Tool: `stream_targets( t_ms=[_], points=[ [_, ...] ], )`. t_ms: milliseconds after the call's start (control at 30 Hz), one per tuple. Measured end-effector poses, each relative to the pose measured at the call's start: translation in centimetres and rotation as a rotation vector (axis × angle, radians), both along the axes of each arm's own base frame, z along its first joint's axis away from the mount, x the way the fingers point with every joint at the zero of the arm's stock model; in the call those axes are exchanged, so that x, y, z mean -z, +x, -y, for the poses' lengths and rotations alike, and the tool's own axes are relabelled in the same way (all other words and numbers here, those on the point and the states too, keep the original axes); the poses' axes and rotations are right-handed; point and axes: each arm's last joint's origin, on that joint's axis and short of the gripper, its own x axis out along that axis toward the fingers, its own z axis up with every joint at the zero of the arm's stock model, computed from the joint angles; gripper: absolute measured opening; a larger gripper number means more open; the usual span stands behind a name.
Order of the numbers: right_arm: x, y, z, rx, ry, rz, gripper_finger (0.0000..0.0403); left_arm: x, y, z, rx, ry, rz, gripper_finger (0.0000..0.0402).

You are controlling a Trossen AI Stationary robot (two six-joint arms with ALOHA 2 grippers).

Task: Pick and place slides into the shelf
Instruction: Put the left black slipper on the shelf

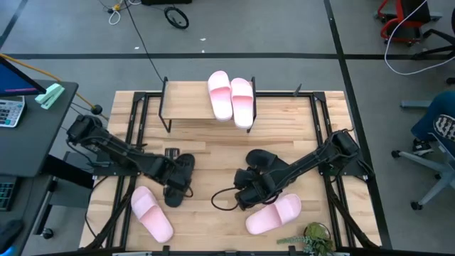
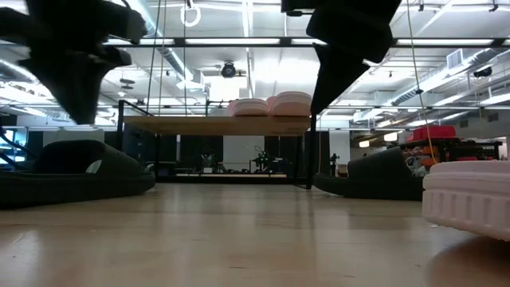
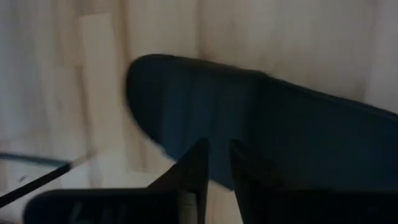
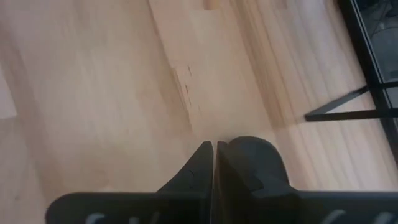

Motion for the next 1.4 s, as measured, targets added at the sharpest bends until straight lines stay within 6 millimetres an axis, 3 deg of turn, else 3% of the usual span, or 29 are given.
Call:
stream_targets(
  t_ms=[267,500,733,867,1133,1267,1400],
  points=[
    [0.0,0.3,0.8,-0.01,-0.015,-0.022,0.003,0.0,-0.2,2.3,0.062,-0.036,0.091,0.0144],
    [0.0,0.3,0.8,-0.041,-0.028,-0.042,0.003,-0.1,0.0,1.9,0.039,0.055,0.148,0.019],
    [0.0,0.3,0.8,-0.045,-0.03,-0.044,0.0028,2.8,-0.9,1.0,-0.017,0.06,0.121,0.0203],
    [0.0,0.3,0.8,-0.045,-0.029,-0.044,0.0029,4.0,-1.6,0.7,-0.049,0.068,0.1,0.0193],
    [0.0,0.3,0.8,-0.051,-0.032,-0.048,0.0028,4.4,-1.7,0.1,-0.076,0.16,0.133,0.015],
    [0.0,0.3,0.8,-0.051,-0.032,-0.048,0.0029,4.4,-1.5,-0.5,-0.103,0.182,0.148,0.0103],
    [0.0,0.3,0.8,-0.05,-0.032,-0.048,0.0029,4.2,-1.2,-0.5,-0.168,0.16,0.187,0.0024]
  ],
)
